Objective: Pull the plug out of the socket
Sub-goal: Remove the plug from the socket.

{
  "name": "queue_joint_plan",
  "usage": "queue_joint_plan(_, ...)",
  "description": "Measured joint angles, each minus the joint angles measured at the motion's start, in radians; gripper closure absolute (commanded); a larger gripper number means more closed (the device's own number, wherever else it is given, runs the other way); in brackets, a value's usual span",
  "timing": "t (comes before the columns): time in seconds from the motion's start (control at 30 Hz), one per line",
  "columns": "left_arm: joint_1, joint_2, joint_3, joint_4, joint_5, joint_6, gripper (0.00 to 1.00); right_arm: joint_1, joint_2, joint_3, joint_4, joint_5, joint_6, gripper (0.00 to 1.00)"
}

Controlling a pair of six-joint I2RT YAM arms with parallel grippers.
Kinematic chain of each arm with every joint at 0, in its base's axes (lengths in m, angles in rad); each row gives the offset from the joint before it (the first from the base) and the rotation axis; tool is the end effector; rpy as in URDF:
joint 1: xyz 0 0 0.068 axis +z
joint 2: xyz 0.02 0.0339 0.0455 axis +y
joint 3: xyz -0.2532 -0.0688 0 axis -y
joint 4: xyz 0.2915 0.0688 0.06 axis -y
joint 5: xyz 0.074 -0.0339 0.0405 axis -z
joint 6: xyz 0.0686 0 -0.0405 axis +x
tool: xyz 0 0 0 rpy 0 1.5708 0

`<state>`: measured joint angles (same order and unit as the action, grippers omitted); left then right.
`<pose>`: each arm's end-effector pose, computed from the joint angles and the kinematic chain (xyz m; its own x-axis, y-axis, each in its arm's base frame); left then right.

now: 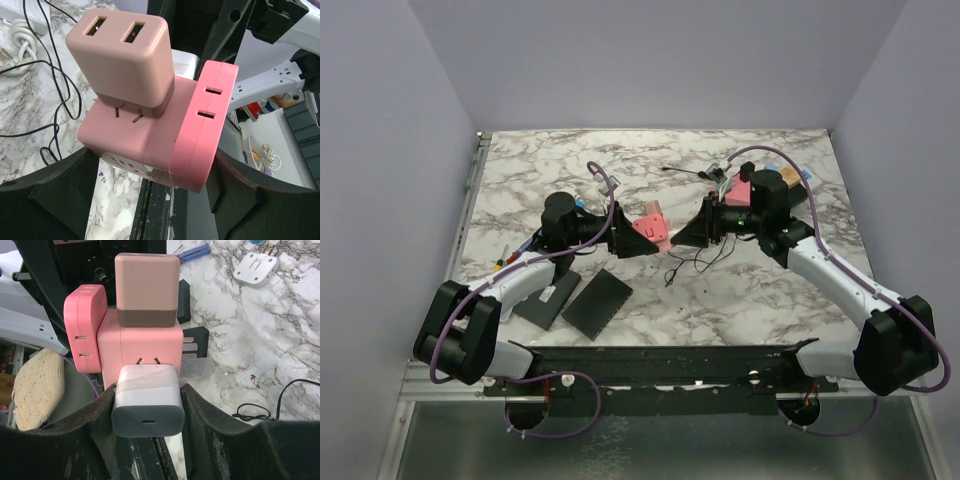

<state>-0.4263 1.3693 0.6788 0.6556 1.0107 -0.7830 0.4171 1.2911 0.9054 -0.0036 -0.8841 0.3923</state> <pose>0.2879 -0.1946 0.2183 -0.7213 -0.0840 -0.6875 0.6797 0.1049 -0.7259 0.2998 0.1909 0.2582 -0.6689 -0.0313 -0.7427 -0.7091 0.3266 0.6249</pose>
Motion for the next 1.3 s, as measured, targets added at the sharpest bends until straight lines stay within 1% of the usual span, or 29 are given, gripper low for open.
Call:
queue_joint_plan(0.4,0.002,-0.004,0.000,-0.002,0.042,0.010,1.00,-0.015,0.014,-0.041,0.125,-0.129,-0.002,1.00)
queue_joint_plan(0.7,0.002,-0.004,0.000,-0.007,0.047,0.013,1.00,-0.020,0.027,-0.041,0.137,-0.156,-0.013,1.00)
queue_joint_plan(0.97,0.018,-0.004,0.000,-0.006,0.035,0.018,1.00,-0.002,0.030,-0.002,0.047,-0.072,-0.044,1.00)
queue_joint_plan(1.3,0.048,0.012,-0.001,-0.002,0.035,0.008,1.00,0.033,0.050,0.058,-0.058,0.043,-0.035,1.00)
